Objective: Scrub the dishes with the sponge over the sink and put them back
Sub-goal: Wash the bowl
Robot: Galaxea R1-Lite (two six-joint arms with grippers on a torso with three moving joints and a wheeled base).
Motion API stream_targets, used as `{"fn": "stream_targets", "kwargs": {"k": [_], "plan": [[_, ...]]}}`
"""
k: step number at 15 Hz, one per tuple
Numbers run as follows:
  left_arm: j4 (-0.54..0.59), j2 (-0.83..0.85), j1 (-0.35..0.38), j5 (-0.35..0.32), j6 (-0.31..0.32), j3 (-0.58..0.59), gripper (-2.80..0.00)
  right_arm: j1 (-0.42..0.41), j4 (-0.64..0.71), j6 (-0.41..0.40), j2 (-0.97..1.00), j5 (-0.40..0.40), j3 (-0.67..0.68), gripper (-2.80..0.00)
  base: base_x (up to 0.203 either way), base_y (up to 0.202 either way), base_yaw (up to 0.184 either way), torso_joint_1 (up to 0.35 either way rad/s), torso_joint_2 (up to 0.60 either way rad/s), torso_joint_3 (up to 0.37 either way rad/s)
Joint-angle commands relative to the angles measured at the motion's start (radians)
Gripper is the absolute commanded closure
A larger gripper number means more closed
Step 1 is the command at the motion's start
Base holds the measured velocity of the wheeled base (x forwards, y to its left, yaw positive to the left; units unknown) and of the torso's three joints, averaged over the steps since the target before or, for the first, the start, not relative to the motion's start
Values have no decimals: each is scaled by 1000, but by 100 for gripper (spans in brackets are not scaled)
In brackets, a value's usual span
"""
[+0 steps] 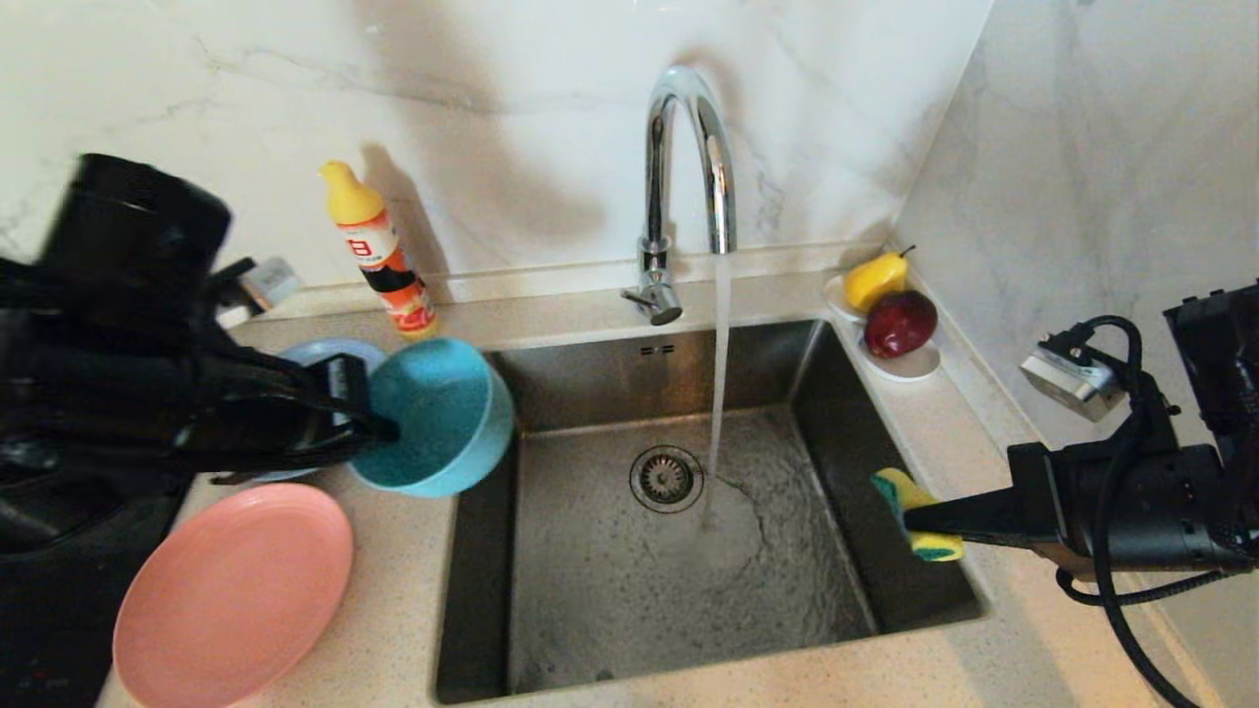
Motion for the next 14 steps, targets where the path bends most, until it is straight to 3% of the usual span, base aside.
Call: {"fn": "stream_targets", "kwargs": {"k": [1, 5, 8, 14], "plan": [[-9, 153, -104, 49, -37, -42, 0, -1, 1, 3, -9, 2, -1, 0, 0, 0, 0, 0, 0, 0], [-23, 355, -228, 97, -147, -194, 0, -1, 5, 2, -29, 2, -11, 0, 0, 0, 0, 0, 0, 0], [-40, 462, -276, 123, -212, -288, 0, 0, 6, 3, -35, 2, -12, 0, 0, 0, 0, 0, 0, 0], [-33, 640, -336, 218, -234, -479, 0, 0, 4, 2, -56, 2, -1, 0, 0, 0, 0, 0, 0, 0]]}}
